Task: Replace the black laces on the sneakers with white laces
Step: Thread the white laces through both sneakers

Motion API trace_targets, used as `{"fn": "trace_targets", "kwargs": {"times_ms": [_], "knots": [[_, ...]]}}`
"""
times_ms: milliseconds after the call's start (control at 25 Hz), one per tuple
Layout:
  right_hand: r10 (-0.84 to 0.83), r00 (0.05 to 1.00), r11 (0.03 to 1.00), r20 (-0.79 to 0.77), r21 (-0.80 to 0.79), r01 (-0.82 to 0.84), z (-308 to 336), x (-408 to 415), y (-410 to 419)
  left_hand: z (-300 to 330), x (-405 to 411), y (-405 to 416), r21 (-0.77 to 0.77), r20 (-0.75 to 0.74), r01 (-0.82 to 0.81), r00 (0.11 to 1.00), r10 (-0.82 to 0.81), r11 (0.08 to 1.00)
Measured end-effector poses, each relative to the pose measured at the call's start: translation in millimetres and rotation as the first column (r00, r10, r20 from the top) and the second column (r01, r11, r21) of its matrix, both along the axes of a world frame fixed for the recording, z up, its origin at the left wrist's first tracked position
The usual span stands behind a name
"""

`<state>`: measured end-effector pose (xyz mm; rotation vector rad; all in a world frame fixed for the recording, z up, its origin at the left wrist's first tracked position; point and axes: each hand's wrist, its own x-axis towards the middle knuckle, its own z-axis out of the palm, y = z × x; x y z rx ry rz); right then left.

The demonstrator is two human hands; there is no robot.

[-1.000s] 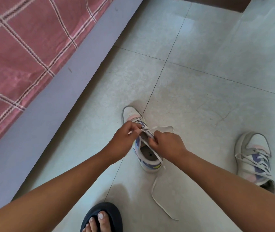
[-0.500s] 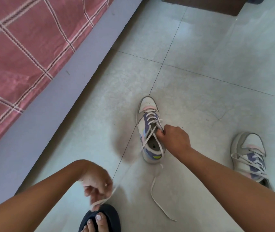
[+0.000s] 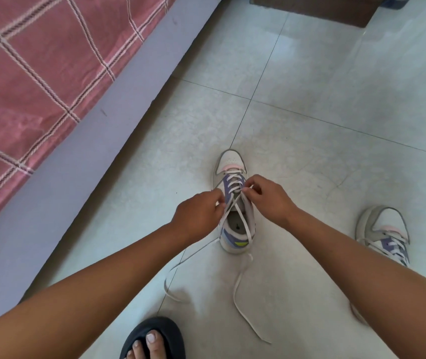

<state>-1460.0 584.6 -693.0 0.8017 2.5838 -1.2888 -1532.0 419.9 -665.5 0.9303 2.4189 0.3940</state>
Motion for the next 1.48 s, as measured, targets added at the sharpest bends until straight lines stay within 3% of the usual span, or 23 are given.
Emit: {"fn": "trace_targets", "kwargs": {"times_ms": [240, 400, 480, 560, 600, 680, 880, 1000, 1200, 1280, 1400, 1480], "knots": [[0.321, 0.930, 0.896, 0.181, 0.259, -0.360, 16.0, -25.2, 11.5, -18.2, 13.1, 28.9, -0.010, -0.094, -0.011, 0.995, 0.010, 1.000], [0.407, 0.832, 0.785, 0.376, 0.323, -0.529, 18.7, -41.5, -0.1, -21.1, 14.5, 29.6, 0.061, 0.065, -0.146, 0.988, 0.142, 0.987], [0.360, 0.864, 0.864, 0.350, 0.223, -0.451, 16.8, -44.5, -0.1, -19.5, 14.5, 26.1, 0.116, 0.137, -0.201, 0.973, 0.185, 0.973], [0.150, 0.953, 0.984, 0.265, -0.138, -0.117, 10.1, -37.2, 6.1, -18.9, 15.6, 21.5, 0.128, 0.144, -0.205, 0.972, 0.187, 0.970], [-0.001, 0.967, 0.928, 0.254, -0.360, 0.096, 7.0, -29.0, 6.8, -19.4, 16.3, 19.1, 0.121, 0.131, -0.194, 0.975, 0.178, 0.974], [-0.197, 0.936, 0.765, 0.291, -0.552, 0.332, -2.7, -10.7, 5.4, -21.7, 17.8, 16.0, 0.099, 0.101, -0.164, 0.983, 0.154, 0.982], [-0.306, 0.939, 0.828, 0.158, -0.443, 0.344, -18.6, 14.4, -3.2, -28.0, 19.0, 18.3, 0.026, -0.021, -0.133, 0.991, 0.133, 0.991], [-0.265, 0.962, 0.903, 0.065, -0.334, 0.271, -19.3, 13.0, -6.2, -28.2, 17.3, 21.1, 0.005, -0.154, -0.082, 0.985, 0.082, 0.997], [-0.282, 0.957, 0.904, 0.065, -0.317, 0.287, -14.1, 2.2, -7.3, -27.0, 16.8, 26.5, 0.029, -0.243, -0.017, 0.970, 0.023, 0.999], [-0.313, 0.941, 0.808, 0.127, -0.485, 0.334, -14.4, 3.1, -8.6, -28.7, 17.1, 30.5, -0.028, -0.256, 0.003, 0.967, -0.010, 1.000], [-0.395, 0.886, 0.472, 0.242, -0.775, 0.421, -19.1, 10.9, -13.9, -29.3, 16.3, 36.6, -0.049, -0.237, -0.018, 0.971, 0.006, 0.999], [-0.434, 0.865, 0.407, 0.251, -0.802, 0.437, -22.1, 14.8, -16.9, -28.3, 14.9, 39.5, -0.046, -0.197, -0.038, 0.980, 0.028, 0.998]]}}
